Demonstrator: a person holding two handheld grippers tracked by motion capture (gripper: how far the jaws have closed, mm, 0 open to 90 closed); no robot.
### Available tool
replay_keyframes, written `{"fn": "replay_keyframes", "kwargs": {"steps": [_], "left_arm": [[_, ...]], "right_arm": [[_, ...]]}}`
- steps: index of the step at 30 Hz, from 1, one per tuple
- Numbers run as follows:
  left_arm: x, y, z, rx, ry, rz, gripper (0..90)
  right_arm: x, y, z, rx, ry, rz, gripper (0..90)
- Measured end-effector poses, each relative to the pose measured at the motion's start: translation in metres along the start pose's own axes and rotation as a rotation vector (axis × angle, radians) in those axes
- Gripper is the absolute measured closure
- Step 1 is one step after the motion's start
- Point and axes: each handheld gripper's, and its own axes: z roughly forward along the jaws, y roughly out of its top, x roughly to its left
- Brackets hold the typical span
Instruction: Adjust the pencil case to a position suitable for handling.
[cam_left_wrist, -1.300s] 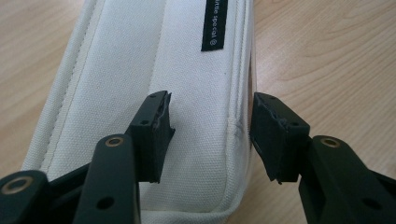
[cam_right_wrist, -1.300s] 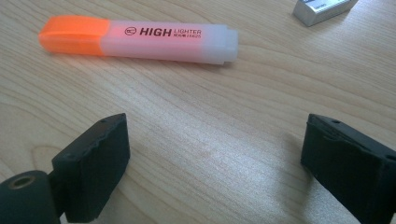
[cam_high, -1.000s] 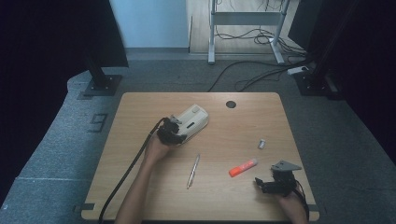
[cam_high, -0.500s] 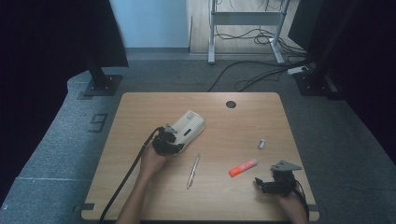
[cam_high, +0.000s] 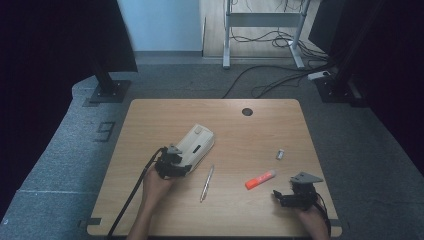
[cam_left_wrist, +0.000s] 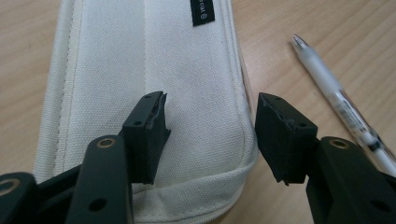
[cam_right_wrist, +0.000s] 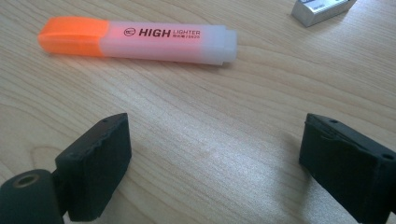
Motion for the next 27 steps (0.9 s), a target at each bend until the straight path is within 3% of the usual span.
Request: {"fn": "replay_keyframes", "kwargs": {"steps": [11,15,21,27], "left_arm": [[-0.015,-0.024,-0.014,-0.039,-0.004,-0.016,43.6],[-0.020,-0.026,-0.018,-0.017,-0.010,-0.007,43.6],[-0.023,-0.030,-0.019,-0.028,0.004,0.000,44.3],[-0.025,-0.030,-0.020,-0.027,0.027,0.002,52.0]], "right_arm": [[0.000,0.000,0.000,-0.001,-0.001,0.001,9.1],[0.000,0.000,0.000,-0.001,-0.001,0.001,9.1],[0.000,0.000,0.000,-0.003,-0.002,0.002,9.2],[0.000,0.000,0.000,-0.003,-0.002,0.002,9.4]]}}
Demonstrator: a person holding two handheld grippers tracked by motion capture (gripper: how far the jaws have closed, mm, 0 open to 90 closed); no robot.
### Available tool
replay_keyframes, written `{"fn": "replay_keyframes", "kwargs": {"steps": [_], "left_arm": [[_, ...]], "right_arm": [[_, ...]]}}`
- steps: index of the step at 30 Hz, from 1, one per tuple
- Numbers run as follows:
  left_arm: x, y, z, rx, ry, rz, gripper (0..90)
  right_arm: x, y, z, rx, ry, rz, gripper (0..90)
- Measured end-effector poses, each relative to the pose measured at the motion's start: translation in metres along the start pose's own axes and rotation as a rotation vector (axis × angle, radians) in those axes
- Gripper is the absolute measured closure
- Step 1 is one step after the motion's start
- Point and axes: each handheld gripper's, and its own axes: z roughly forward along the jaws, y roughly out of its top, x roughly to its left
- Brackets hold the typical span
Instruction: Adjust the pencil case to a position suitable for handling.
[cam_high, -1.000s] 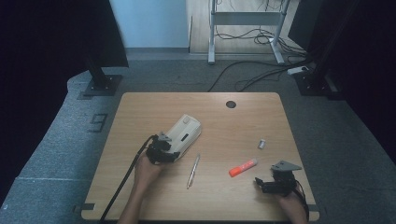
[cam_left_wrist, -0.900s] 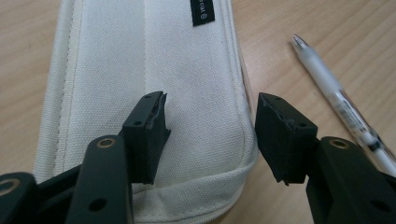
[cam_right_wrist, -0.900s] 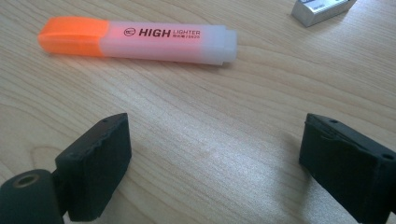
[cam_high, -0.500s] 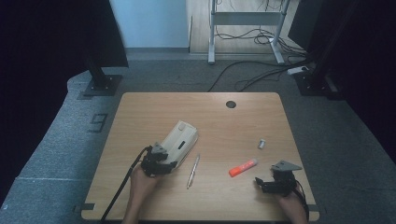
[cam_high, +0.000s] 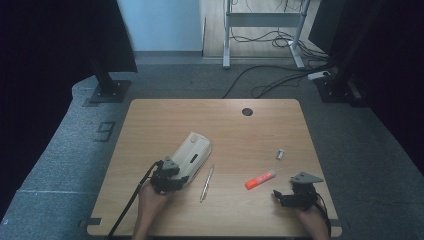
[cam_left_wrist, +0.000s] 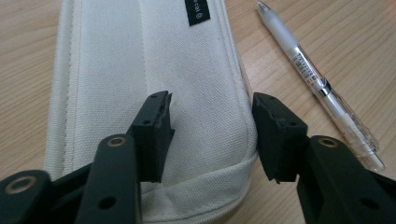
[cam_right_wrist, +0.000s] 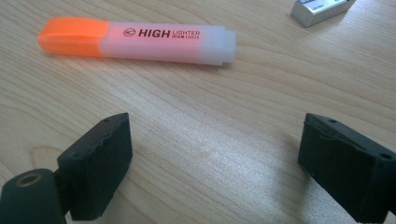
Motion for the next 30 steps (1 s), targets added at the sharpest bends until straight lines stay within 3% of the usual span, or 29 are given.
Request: {"fn": "replay_keyframes", "kwargs": {"steps": [6,12,23,30], "left_arm": [[0.006,0.001,-0.007,-0.020,-0.031,-0.027,64.4],[0.013,0.002,-0.013,-0.046,-0.061,-0.038,70.4],[0.025,0.004,-0.031,-0.126,-0.065,-0.063,76.4],[0.029,0.004,-0.034,-0.143,-0.072,-0.069,76.6]], "right_arm": [[0.000,0.000,0.000,0.000,0.000,0.000,9.4],[0.000,0.000,0.000,0.000,0.000,0.000,9.4],[0.000,0.000,0.000,-0.002,0.002,-0.003,10.2],[0.000,0.000,0.000,-0.002,0.003,-0.003,10.2]]}}
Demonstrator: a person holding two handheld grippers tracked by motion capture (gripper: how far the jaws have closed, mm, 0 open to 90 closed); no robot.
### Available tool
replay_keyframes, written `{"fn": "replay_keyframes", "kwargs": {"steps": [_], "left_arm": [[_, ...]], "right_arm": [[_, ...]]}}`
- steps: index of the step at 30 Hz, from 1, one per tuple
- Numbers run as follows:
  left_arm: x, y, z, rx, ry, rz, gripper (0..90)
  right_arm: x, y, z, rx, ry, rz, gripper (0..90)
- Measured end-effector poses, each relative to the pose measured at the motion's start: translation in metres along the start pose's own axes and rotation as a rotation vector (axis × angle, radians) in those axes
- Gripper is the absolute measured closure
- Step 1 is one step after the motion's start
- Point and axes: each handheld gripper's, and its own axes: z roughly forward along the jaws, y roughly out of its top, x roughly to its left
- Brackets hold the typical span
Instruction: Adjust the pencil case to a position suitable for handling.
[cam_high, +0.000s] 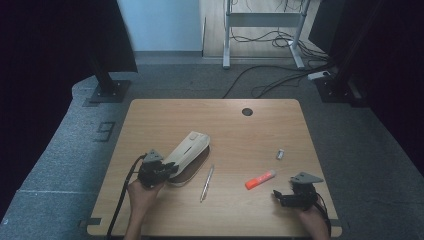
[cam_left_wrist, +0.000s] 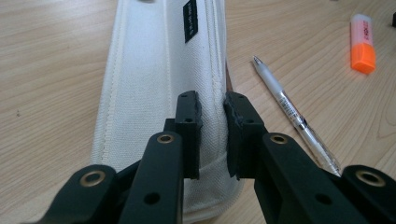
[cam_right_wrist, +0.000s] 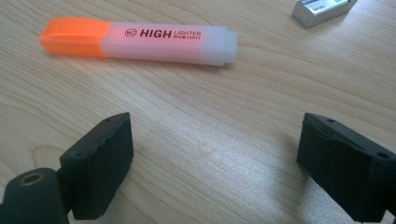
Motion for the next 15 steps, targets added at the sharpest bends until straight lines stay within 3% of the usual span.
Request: {"fn": "replay_keyframes", "kwargs": {"steps": [15], "left_arm": [[-0.0049,-0.0027,-0.0008,0.008,0.008,0.009,76.3]], "right_arm": [[-0.0010,-0.0009,-0.0015,-0.007,0.015,-0.010,13.5]]}}
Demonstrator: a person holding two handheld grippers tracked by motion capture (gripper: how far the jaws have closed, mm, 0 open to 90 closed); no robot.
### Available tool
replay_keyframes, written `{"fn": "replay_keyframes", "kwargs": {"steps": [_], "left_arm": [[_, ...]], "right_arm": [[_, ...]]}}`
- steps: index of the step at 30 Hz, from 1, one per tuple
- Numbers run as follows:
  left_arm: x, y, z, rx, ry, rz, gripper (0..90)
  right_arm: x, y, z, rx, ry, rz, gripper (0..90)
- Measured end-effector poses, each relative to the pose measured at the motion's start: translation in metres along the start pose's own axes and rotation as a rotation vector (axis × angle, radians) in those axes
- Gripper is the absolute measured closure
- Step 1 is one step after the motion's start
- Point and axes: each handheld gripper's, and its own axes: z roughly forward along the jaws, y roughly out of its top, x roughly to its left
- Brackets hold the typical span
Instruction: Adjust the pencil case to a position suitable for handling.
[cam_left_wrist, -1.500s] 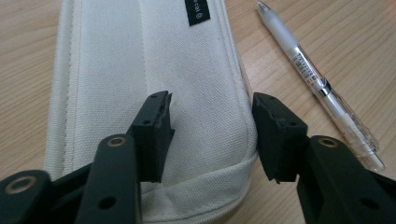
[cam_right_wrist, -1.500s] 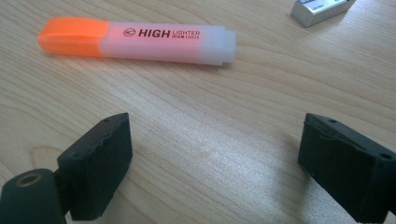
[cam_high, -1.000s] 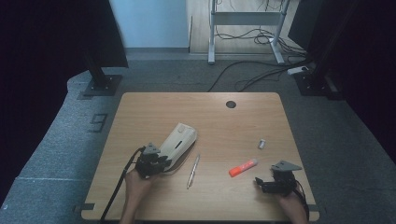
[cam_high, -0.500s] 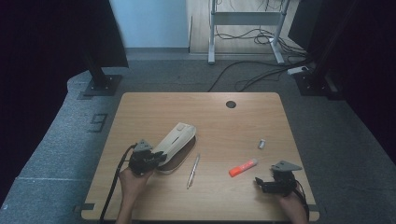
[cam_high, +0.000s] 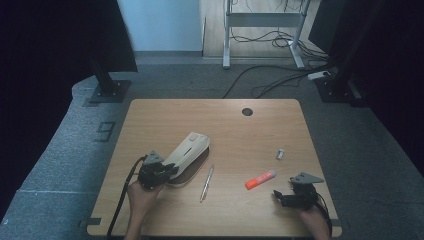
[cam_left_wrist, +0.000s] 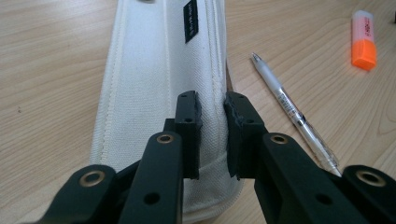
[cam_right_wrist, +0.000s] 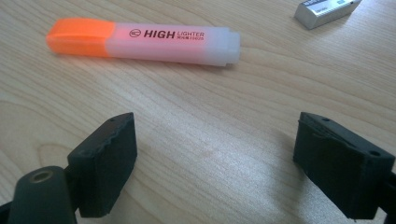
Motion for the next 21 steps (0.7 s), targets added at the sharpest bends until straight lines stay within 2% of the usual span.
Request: {"fn": "replay_keyframes", "kwargs": {"steps": [3,10,15,21], "left_arm": [[0.000,0.000,0.001,0.005,-0.006,0.002,76.1],[0.000,-0.001,0.001,0.001,-0.007,0.004,75.8],[0.000,-0.001,0.001,0.002,-0.007,0.006,75.7],[0.001,-0.001,0.001,0.002,-0.014,0.006,75.3]], "right_arm": [[-0.003,-0.001,-0.002,0.006,0.004,0.007,15.3],[-0.014,0.006,-0.009,0.019,0.002,0.059,19.1],[-0.019,0.014,-0.010,0.029,-0.023,0.054,20.6],[-0.025,0.027,-0.002,0.057,-0.031,0.057,20.7]]}}
